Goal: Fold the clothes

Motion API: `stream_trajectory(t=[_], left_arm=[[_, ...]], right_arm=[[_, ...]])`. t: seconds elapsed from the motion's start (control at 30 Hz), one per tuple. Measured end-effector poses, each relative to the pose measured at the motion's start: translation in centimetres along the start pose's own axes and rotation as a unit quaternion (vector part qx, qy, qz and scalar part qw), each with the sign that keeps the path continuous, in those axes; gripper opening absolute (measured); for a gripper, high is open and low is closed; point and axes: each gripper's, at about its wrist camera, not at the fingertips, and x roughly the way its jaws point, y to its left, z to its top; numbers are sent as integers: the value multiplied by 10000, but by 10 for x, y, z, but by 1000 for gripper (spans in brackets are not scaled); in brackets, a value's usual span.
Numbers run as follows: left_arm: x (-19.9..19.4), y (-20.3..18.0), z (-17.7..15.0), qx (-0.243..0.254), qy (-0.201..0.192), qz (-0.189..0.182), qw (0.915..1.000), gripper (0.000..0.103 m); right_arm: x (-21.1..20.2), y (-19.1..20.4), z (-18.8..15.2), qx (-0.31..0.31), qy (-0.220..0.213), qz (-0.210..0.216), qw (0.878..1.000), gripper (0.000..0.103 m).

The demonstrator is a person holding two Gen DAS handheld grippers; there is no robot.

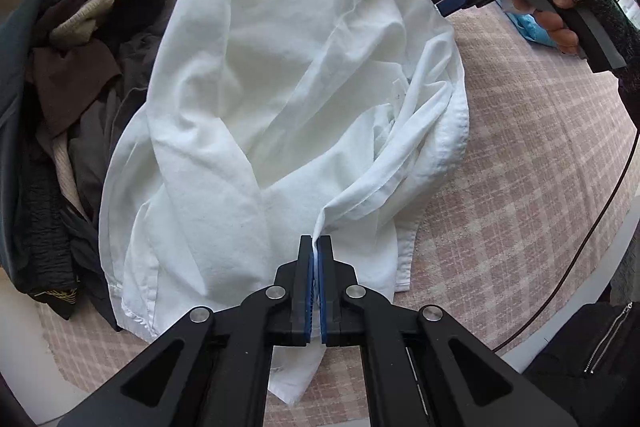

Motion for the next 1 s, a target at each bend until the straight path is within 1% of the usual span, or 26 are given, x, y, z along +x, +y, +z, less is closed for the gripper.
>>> stream_trajectory(t=[0.03,0.1,0.2,0.27,0.3,0.4,0.43,0.5,0.6,0.8,0.87,0.9,1.0], left_arm=[[0,-1,-1,5,19,-87,10000,1],[-2,-2,-3,35,57,-260,9996,1],[-5,-9,-4,94,90,-456,9989,1],[-11,-12,-4,113,102,-628,9979,1],[-16,-15,-4,185,65,-646,9977,1],[-27,-23,-7,464,-88,-518,9975,1],[-29,-22,-7,481,-107,-466,9977,1],[-26,-15,-5,365,-95,-486,9981,1],[-19,-8,1,256,-81,-396,9989,1],[-22,-1,1,215,-88,-348,9991,1],[-21,0,1,193,-84,-385,9990,1],[-21,0,1,178,-83,-416,9989,1],[-23,0,-1,132,-75,-570,9983,1]], right_arm=[[-2,0,-1,19,21,-4,10000,14],[-11,-6,-8,122,-65,84,9999,14],[-29,-21,-15,198,-234,33,9995,5],[-40,-26,-18,174,-285,-61,9994,5],[-46,-28,-20,151,-286,-101,9994,5],[-56,-31,-26,54,-183,-253,9995,6],[-55,-32,-28,50,-98,-344,9993,11],[-50,-34,-32,106,-35,-396,9992,15],[-38,-32,-34,106,-24,-397,9992,15],[-14,-22,-24,83,68,-406,9991,16],[-11,-18,-24,-13,30,-491,9988,15],[-11,-18,-24,-60,30,-494,9988,3],[-23,-18,-29,-193,-80,-500,9985,2]])
